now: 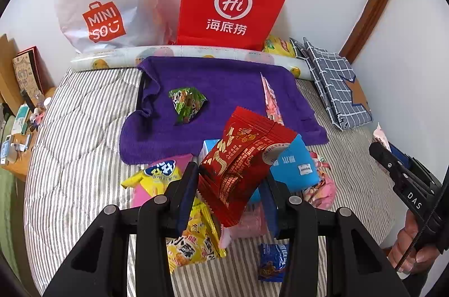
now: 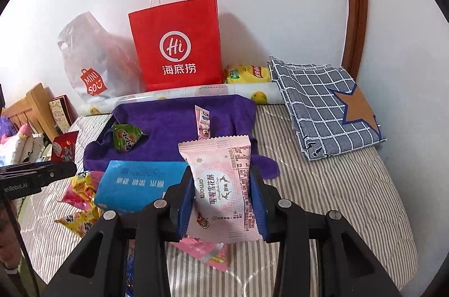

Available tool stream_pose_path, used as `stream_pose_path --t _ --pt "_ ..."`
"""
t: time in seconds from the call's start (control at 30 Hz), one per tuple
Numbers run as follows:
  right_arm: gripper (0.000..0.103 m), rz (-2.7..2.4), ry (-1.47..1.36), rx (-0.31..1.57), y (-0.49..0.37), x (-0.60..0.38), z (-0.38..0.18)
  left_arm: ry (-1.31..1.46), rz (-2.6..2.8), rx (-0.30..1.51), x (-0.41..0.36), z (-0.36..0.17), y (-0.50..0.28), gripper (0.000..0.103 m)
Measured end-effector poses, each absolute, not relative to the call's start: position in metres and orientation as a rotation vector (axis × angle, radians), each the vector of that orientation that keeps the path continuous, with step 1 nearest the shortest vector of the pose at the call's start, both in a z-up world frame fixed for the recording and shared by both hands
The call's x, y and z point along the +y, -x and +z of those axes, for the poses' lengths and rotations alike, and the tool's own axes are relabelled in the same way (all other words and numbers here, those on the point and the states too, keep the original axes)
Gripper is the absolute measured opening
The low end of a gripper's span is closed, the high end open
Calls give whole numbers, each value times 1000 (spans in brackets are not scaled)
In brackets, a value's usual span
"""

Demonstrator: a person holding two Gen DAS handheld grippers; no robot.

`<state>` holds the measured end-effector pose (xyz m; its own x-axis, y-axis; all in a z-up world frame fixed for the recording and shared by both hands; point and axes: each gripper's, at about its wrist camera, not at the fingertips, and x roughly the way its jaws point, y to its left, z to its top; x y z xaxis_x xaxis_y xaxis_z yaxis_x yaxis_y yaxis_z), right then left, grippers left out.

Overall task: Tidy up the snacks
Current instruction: 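Carry the red packet and pink pastry packet toward the purple towel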

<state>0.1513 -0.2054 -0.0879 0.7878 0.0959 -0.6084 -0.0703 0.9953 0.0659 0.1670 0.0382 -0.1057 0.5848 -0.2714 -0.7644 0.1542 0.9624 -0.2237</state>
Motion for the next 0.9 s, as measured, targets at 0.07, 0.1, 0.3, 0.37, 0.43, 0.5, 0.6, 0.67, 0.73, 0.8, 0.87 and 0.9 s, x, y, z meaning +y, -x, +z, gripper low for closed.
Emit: stream_pose_path --t 0.07,0.1,0.3,0.37,0.43,0.5,0.6,0.67,0.73,0.8,0.87,0.9 --pt "35 88 -39 660 -155 -204 -88 137 -251 915 38 -106 -171 43" --pt "35 86 -38 663 -158 -203 -89 138 -252 916 38 -106 -173 43" --pt "35 90 -44 671 -171 -200 -92 147 -256 926 39 -112 -185 43" --pt "35 92 -48 673 -176 -199 -93 146 -257 929 38 -114 -188 43" --pt "35 93 -50 679 -181 -199 -95 147 -259 934 38 -116 -193 43" --pt "35 94 -52 683 -186 -198 -97 150 -260 936 38 -118 -196 43" --pt "35 98 -54 691 -195 -197 -100 154 -264 939 39 -121 -201 43" --pt "35 101 -54 693 -201 -195 -101 155 -264 938 39 -122 -205 43" --pt "35 105 -52 695 -206 -195 -102 158 -264 938 39 -122 -209 43" --pt "35 106 -52 695 -210 -194 -103 162 -263 938 39 -123 -214 43" --pt "35 106 -51 695 -214 -194 -103 163 -263 940 40 -124 -219 43" --pt "35 105 -50 694 -217 -194 -104 162 -261 940 40 -125 -222 43"
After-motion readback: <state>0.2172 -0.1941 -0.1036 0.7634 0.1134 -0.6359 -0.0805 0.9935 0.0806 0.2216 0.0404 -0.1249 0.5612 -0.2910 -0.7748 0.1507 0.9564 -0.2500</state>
